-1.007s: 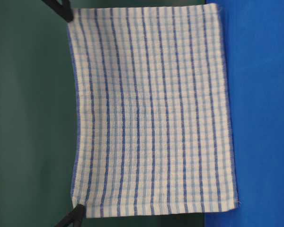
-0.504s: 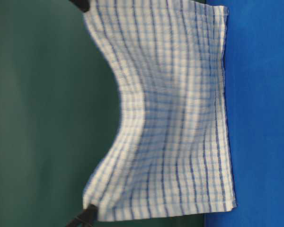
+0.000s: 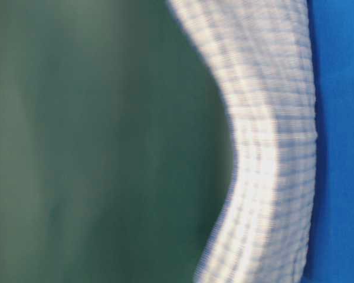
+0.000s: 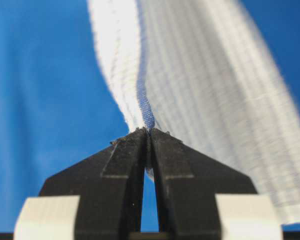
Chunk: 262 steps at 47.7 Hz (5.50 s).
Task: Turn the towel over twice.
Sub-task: 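Swing the held edge over and lay it down toward the near side, then open both grippers and pull them back from the towel, then move both grippers back to the towel's far corners and pinch, then lift the far corners with both grippers and pull them away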
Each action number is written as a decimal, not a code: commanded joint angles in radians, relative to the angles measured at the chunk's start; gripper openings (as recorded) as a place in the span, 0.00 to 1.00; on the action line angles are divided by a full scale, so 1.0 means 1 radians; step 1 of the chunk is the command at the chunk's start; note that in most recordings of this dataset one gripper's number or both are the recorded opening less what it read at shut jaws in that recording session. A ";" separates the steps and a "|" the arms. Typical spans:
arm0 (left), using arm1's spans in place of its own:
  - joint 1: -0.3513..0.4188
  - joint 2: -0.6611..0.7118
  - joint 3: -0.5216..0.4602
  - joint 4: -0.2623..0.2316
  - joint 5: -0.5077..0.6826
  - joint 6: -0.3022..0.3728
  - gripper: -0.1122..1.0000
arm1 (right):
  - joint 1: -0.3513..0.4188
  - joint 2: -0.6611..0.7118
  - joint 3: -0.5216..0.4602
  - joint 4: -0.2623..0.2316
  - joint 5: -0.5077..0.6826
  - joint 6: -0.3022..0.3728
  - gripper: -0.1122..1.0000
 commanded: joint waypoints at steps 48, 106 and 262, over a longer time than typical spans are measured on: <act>-0.290 0.275 0.008 -0.002 -0.152 -0.199 0.13 | 0.325 0.328 0.017 0.000 -0.112 0.222 0.15; -0.258 -0.097 -0.023 -0.002 -0.041 -0.195 0.78 | 0.255 -0.018 -0.057 -0.161 0.002 0.207 0.66; 0.477 0.344 -0.077 -0.002 -0.385 0.043 0.13 | -0.577 0.417 -0.135 -0.416 -0.187 0.193 0.16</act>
